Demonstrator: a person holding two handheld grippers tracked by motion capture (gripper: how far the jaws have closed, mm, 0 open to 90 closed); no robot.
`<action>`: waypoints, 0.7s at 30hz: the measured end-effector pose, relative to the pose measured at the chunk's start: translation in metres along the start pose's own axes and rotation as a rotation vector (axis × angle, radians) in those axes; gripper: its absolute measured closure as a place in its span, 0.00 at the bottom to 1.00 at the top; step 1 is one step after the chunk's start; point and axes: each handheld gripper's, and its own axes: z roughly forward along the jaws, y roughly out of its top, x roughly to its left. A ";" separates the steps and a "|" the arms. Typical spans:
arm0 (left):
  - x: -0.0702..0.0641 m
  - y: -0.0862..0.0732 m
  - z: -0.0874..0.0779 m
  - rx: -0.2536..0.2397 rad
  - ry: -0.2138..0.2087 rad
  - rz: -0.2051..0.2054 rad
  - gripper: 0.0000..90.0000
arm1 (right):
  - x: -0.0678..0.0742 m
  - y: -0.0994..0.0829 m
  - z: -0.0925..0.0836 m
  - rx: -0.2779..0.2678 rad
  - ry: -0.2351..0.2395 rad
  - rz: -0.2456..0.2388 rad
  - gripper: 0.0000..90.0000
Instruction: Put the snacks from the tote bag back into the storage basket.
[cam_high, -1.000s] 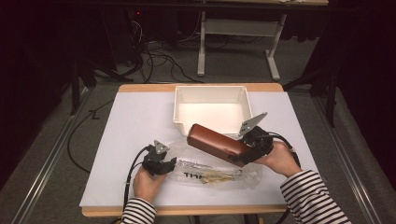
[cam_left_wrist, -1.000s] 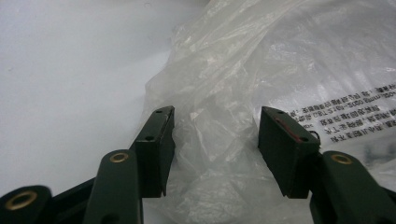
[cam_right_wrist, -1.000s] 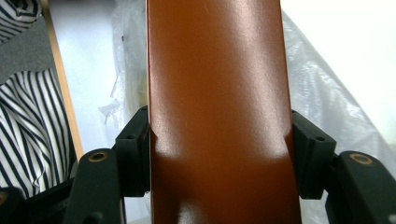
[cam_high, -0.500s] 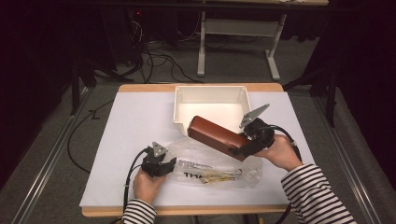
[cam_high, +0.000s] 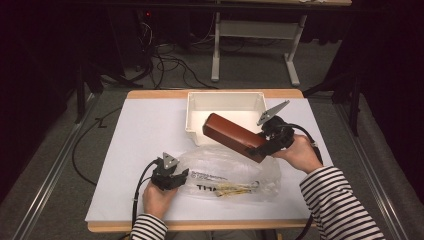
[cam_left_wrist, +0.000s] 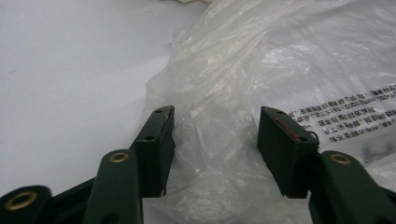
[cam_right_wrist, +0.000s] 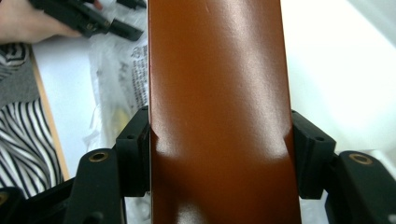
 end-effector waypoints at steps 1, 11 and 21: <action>0.000 0.000 0.000 0.000 0.000 0.000 0.52 | -0.002 0.001 -0.001 -0.007 -0.002 0.005 0.42; 0.000 -0.001 0.000 -0.009 0.004 -0.002 0.52 | -0.019 0.012 -0.001 0.005 -0.040 0.034 0.42; -0.001 -0.002 0.000 -0.018 0.005 -0.003 0.52 | -0.032 0.023 0.011 0.044 -0.058 0.051 0.42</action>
